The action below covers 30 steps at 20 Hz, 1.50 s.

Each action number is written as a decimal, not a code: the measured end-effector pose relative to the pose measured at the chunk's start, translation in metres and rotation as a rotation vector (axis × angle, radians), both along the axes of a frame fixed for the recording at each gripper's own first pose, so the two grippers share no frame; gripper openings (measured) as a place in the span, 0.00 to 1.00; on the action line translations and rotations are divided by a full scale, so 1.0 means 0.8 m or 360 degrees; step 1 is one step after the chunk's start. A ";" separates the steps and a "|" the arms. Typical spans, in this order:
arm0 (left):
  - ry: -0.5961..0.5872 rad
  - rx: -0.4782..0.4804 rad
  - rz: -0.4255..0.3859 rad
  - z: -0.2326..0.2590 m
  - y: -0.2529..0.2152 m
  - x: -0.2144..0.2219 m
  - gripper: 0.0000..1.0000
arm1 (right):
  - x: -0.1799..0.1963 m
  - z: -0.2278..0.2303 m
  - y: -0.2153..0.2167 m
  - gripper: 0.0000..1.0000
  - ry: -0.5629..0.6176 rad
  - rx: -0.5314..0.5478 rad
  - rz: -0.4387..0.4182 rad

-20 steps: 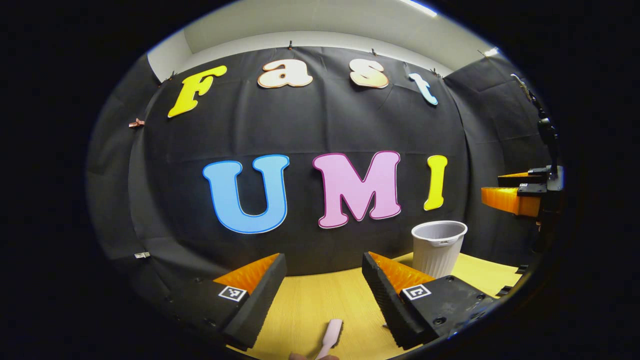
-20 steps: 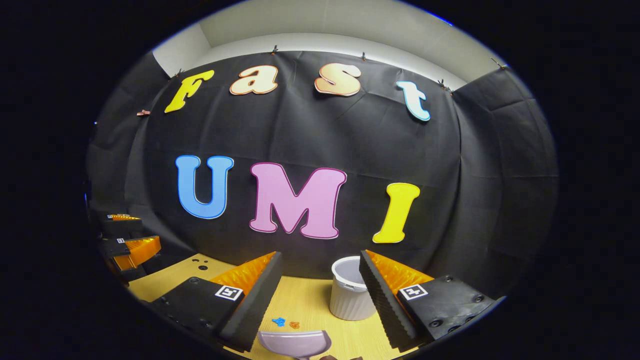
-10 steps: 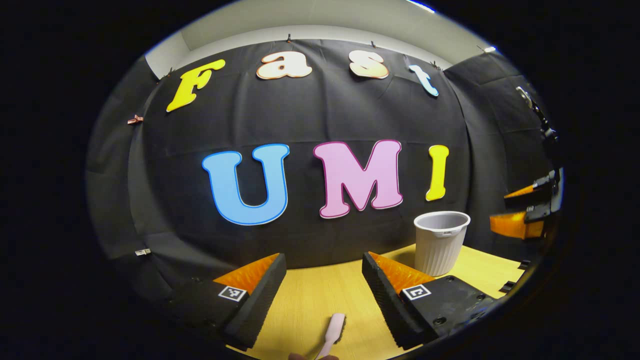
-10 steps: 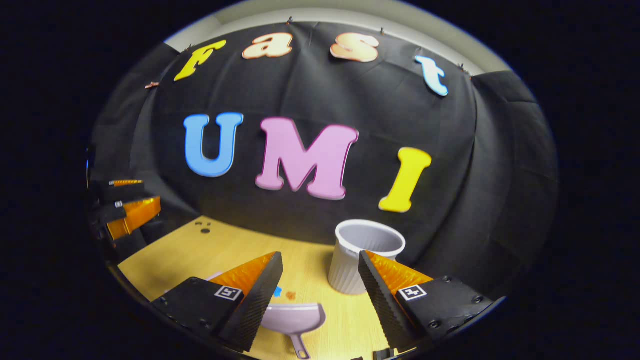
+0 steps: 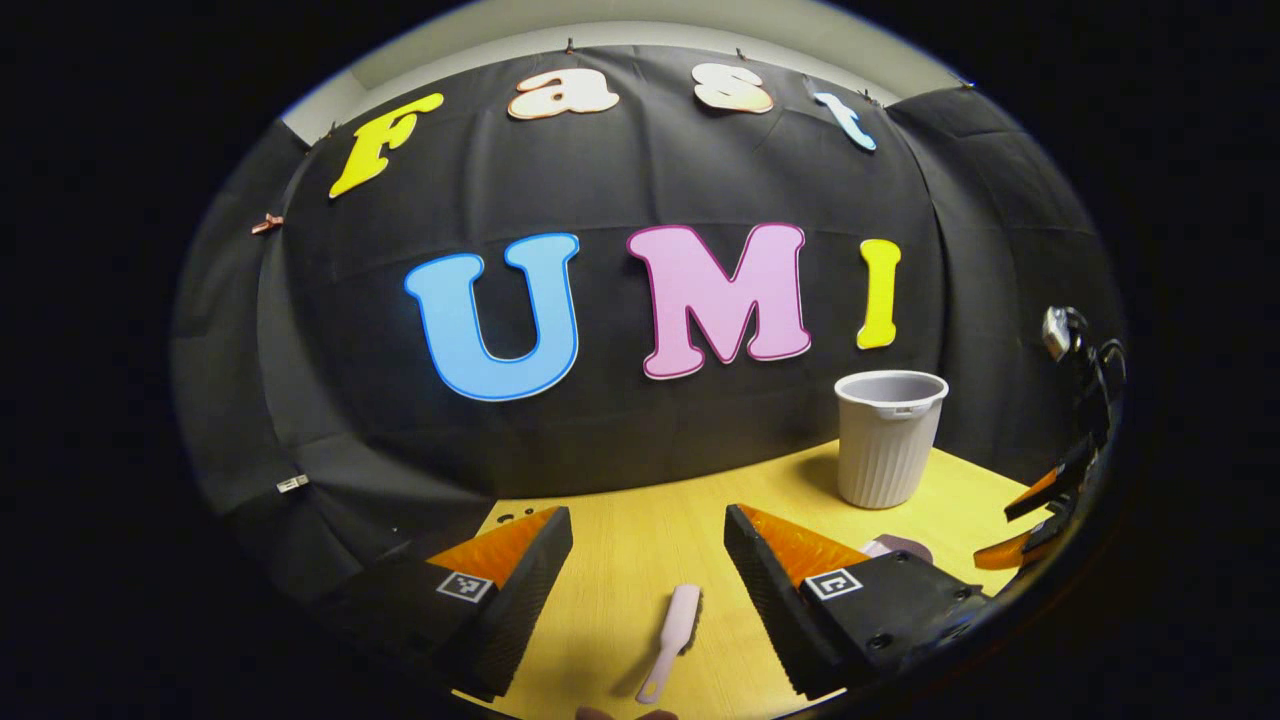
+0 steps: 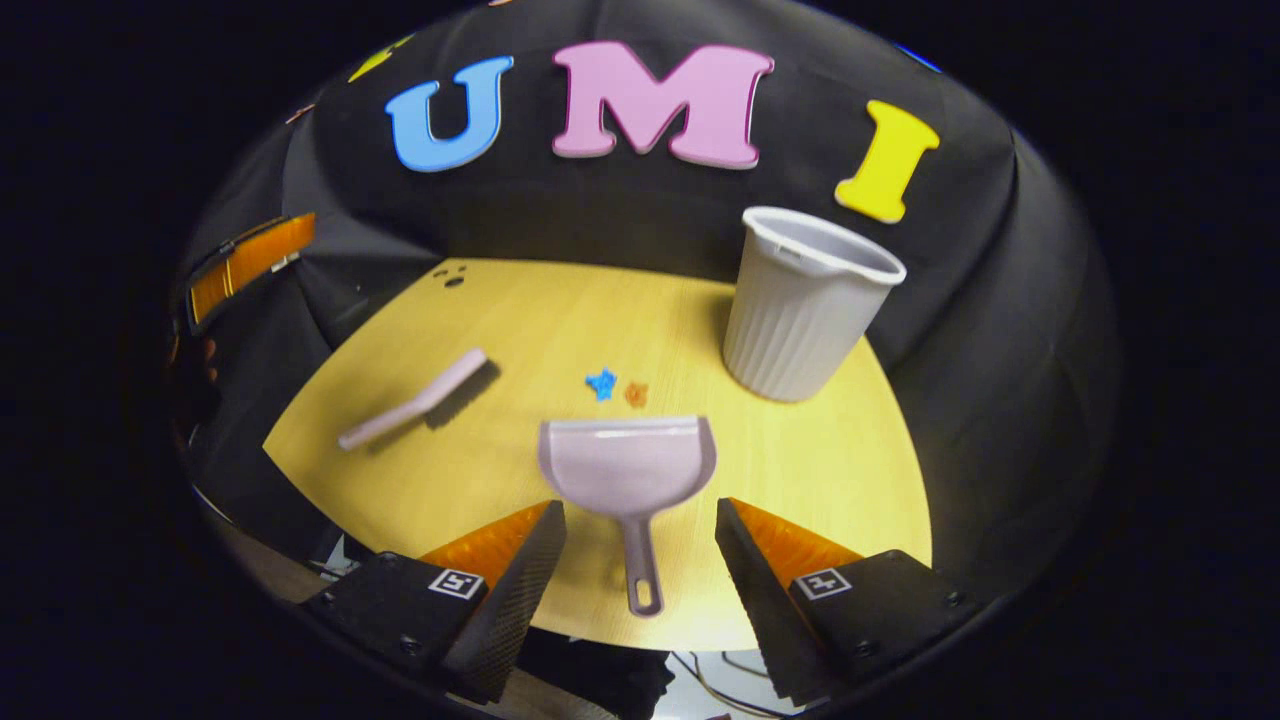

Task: Pick up the small broom and dustpan from the desktop, sweep the trash into the dustpan with the broom, and then empty the trash into the garbage bin.

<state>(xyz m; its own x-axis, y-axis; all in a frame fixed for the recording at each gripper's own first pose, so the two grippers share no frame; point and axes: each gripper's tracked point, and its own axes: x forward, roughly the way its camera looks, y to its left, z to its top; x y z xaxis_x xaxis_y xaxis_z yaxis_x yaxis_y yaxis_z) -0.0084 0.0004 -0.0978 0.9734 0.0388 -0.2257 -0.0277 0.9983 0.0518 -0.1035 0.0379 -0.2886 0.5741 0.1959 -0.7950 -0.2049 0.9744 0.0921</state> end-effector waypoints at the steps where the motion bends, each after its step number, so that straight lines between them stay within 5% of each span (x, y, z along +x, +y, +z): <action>1: 0.0016 0.0006 0.0006 -0.004 0.002 -0.001 0.97 | -0.004 -0.024 0.001 0.96 0.0052 -0.0015 0.0013; 11: 0.0138 0.0024 0.0072 -0.044 0.022 -0.018 0.98 | 0.003 -0.189 0.032 0.95 0.0575 0.0012 0.0033; 20: 0.0199 -0.0028 0.0149 -0.065 0.039 -0.016 0.98 | 0.024 -0.220 0.046 0.77 0.0701 -0.0057 0.0070; 30: 0.0257 -0.0088 0.0153 -0.106 0.041 -0.002 0.98 | 0.024 -0.219 0.043 0.74 0.0741 -0.0074 0.0018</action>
